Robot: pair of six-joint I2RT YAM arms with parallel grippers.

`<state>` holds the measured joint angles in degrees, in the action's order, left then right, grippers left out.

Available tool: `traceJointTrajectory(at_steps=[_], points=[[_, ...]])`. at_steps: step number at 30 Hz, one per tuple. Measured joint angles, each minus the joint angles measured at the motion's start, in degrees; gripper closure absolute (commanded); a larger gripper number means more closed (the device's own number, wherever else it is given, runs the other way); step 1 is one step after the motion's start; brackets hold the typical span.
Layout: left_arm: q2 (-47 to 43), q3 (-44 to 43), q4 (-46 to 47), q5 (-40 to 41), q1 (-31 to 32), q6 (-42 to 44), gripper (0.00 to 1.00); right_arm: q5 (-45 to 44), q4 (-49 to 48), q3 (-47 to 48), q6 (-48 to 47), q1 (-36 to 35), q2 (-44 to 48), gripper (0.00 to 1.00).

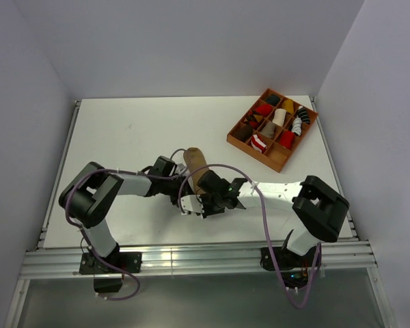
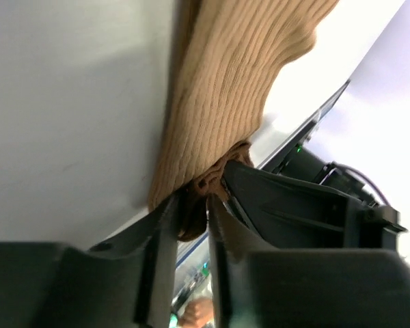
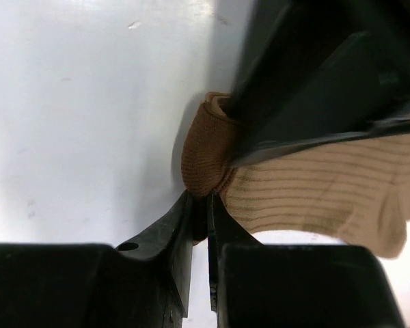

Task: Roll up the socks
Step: Roll the sock at the center of the board.

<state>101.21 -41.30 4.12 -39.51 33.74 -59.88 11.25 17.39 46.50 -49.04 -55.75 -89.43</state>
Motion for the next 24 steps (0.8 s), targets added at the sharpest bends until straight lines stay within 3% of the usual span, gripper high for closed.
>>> traceJointTrajectory(at_steps=[6,11,24], points=[[-6.7,3.9,5.2,6.4,-1.2,-2.1,0.66,7.2,7.7,2.9,0.2,2.6,-0.5,0.92],[-11.3,6.0,9.0,12.5,-1.5,-2.3,0.72,13.6,15.5,8.4,-0.2,6.0,-4.4,0.92],[-24.0,19.7,22.6,25.0,-1.1,-1.4,0.85,35.3,46.3,37.6,-8.3,21.9,-28.2,0.9]])
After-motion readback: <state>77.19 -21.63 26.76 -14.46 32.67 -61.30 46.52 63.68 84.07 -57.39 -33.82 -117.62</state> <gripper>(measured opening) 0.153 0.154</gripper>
